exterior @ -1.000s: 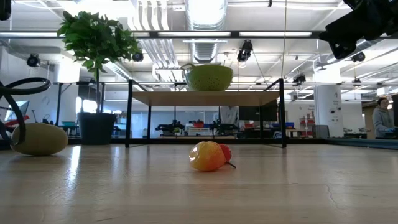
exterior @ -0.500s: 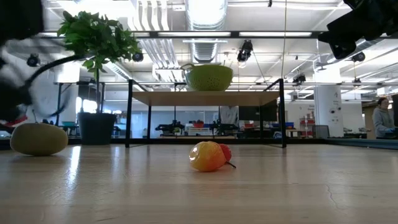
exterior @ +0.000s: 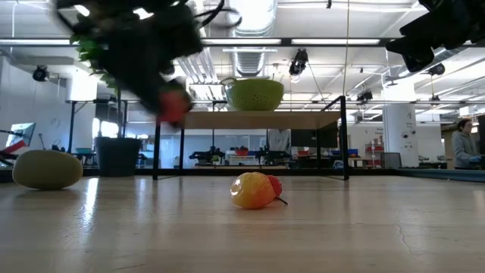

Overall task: Pick & Place Fruit
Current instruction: Put the red strawberry into the green strainer bowl on the shelf, then put the brown kiwi into the green strainer bowl on the shelf

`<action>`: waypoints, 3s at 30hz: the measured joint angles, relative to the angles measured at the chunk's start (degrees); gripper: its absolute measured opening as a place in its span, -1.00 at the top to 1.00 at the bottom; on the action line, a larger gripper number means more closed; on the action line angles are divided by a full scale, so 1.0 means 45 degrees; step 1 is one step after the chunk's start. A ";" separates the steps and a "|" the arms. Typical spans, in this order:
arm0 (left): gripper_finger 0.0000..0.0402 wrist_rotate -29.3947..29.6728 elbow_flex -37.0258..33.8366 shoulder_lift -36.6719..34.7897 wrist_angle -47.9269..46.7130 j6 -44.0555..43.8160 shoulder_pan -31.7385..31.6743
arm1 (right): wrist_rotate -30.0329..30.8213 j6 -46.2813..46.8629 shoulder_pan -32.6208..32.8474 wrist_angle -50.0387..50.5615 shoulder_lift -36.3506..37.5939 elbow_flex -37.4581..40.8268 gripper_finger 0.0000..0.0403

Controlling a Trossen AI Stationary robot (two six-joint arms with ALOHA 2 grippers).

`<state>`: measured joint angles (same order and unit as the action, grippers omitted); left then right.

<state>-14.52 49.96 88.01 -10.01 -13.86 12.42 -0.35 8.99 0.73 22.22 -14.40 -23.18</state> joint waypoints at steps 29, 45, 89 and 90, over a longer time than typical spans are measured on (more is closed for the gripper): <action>0.24 0.7680 0.5199 0.0010 0.2968 0.4802 -0.5331 | 0.0003 0.0000 0.0001 0.0000 -0.0003 0.0000 0.23; 0.24 0.7137 0.5082 0.1076 0.2314 0.4501 -0.6771 | 0.0003 0.0000 0.0003 0.0003 -0.0001 0.0000 0.50; -0.11 0.4891 0.6531 -0.1647 -0.8689 0.1532 -0.4322 | 0.0000 0.0000 0.0003 0.0000 0.0000 0.0000 0.40; -0.11 0.4856 0.6270 -0.1673 -0.8933 0.1384 -0.4159 | -0.0001 0.0000 0.0005 0.0005 0.0001 0.0000 0.39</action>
<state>7.33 78.17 80.48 -50.20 -7.63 -6.29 -0.36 8.99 0.75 22.24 -14.40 -23.18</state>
